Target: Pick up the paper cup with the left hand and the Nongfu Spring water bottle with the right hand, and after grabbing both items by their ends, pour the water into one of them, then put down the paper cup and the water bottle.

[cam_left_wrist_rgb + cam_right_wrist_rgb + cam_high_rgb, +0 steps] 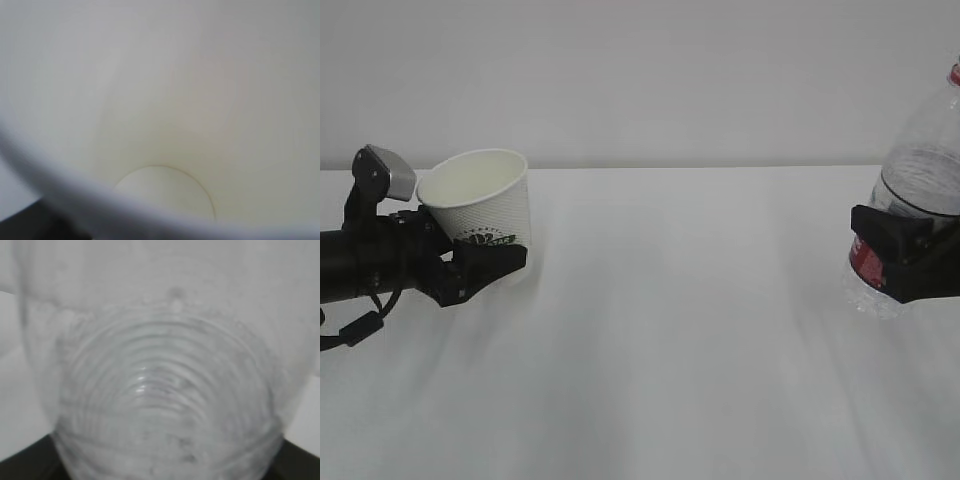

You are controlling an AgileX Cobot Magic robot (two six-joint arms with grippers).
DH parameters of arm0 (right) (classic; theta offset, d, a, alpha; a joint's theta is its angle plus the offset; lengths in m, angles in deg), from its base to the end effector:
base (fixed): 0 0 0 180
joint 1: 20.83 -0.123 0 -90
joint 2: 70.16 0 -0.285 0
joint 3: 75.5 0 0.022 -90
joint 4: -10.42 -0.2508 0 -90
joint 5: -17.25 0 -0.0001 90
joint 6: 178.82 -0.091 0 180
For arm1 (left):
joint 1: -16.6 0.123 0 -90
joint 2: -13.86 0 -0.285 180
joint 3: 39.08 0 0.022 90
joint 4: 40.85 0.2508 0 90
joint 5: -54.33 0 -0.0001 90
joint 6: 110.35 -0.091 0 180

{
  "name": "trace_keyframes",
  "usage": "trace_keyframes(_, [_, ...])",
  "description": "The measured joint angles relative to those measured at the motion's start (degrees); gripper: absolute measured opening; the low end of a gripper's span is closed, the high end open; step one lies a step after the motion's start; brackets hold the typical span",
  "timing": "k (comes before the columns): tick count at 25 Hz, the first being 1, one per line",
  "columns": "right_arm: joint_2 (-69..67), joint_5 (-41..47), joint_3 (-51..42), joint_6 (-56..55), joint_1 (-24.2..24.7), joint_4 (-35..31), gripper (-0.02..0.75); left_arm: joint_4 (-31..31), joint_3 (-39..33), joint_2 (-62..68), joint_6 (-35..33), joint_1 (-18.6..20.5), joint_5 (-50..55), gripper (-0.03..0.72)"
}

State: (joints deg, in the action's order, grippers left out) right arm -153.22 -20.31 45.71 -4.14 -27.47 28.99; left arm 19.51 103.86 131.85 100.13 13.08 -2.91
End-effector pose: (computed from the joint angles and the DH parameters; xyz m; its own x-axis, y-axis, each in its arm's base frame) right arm 0.2201 0.0434 0.1979 -0.2162 -0.1897 -0.9577 -0.3398 0.9342 -0.1084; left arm 0.3099 -0.0857 0.1278 -0.2931 0.1728 -0.9404 0.7754 0.6183 -0.1280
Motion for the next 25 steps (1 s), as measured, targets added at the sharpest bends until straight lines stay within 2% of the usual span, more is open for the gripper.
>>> trace_keyframes(5, [0.0, 0.55, 0.0, 0.0, 0.0, 0.68, 0.485, 6.38, 0.0, -2.98, 2.35, 0.0, -1.08, 0.538])
trace_keyframes(13, [0.0, 1.93, 0.0, 0.0, 0.0, 2.28, 0.486, 12.41, 0.0, -4.48, 5.7, 0.0, -5.26, 0.537])
trace_keyframes(19, [0.0, 1.97, 0.0, -0.6, 0.0, 3.72, 0.486, 14.75, 0.0, -4.48, 7.19, -0.22, -8.05, 0.537])
trace_keyframes(21, [0.0, 2.06, 0.0, -1.49, 0.0, 4.78, 0.486, 14.88, 0.0, -4.48, 7.32, -1.52, -8.16, 0.537])
trace_keyframes(25, [0.0, 2.1, 0.0, -3.01, 0.0, 6.53, 0.486, 14.97, 0.0, -4.48, 7.45, -6.63, -8.02, 0.537])
